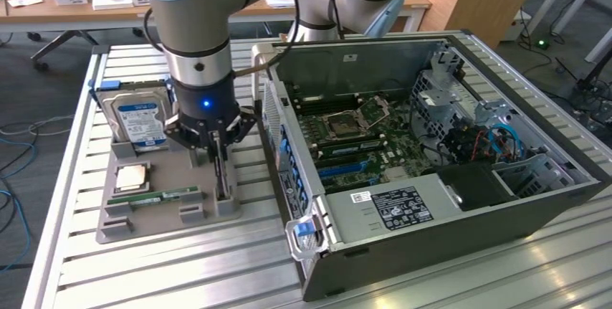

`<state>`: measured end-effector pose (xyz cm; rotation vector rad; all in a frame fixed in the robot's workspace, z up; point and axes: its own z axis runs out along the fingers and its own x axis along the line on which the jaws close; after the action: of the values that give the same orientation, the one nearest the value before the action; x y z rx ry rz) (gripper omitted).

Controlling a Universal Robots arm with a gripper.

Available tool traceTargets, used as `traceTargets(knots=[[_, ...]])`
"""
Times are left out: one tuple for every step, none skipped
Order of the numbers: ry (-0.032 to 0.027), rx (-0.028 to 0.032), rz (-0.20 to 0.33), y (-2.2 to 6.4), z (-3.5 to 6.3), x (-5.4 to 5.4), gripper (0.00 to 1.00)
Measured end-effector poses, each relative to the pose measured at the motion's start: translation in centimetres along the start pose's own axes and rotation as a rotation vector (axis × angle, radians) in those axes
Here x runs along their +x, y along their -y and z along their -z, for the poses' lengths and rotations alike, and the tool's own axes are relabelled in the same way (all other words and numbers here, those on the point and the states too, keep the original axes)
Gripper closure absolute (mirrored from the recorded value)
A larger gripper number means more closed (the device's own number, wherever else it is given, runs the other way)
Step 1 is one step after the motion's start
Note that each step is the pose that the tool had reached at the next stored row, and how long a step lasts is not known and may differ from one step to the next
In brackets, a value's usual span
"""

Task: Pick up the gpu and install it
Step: 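Pick up the gpu and move the gpu toward the slot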

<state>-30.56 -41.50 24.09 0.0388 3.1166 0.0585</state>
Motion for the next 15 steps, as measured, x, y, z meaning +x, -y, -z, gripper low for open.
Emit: traceTargets(knots=[[0.0, 0.0, 0.0, 0.0, 0.11, 0.0, 0.74], [0.0, 0.0, 0.0, -0.01, 0.22, 0.0, 0.74], [0.0, 0.0, 0.0, -0.01, 0.33, 0.0, 0.74], [0.0, 0.0, 0.0, -0.02, 0.43, 0.0, 0.74], [0.0001, 0.0, 0.0, -0.02, 0.53, 0.0, 0.74], [0.0, 0.0, 0.0, -0.02, 0.63, 0.0, 0.74], [-0.0001, 0.0, 0.0, -0.03, 0.73, 0.0, 0.74], [0.0, 0.0, 0.0, -0.03, 0.82, 0.0, 0.74], [0.0, 0.0, 0.0, -0.03, 0.9, 0.0, 0.74], [0.0, 0.0, 0.0, -0.04, 0.95, 0.0, 0.74], [0.0, 0.0, 0.0, -0.04, 1.0, 0.0, 0.74], [0.0, 0.0, 0.0, -0.04, 1.07, 0.0, 0.74], [0.0, 0.0, 0.0, -0.04, 1.15, 0.0, 0.74], [0.0, 0.0001, 0.0, -0.04, 1.25, 0.0, 0.74], [-0.0001, 0.0, 0.0, -0.05, 1.34, 0.0, 0.74]])
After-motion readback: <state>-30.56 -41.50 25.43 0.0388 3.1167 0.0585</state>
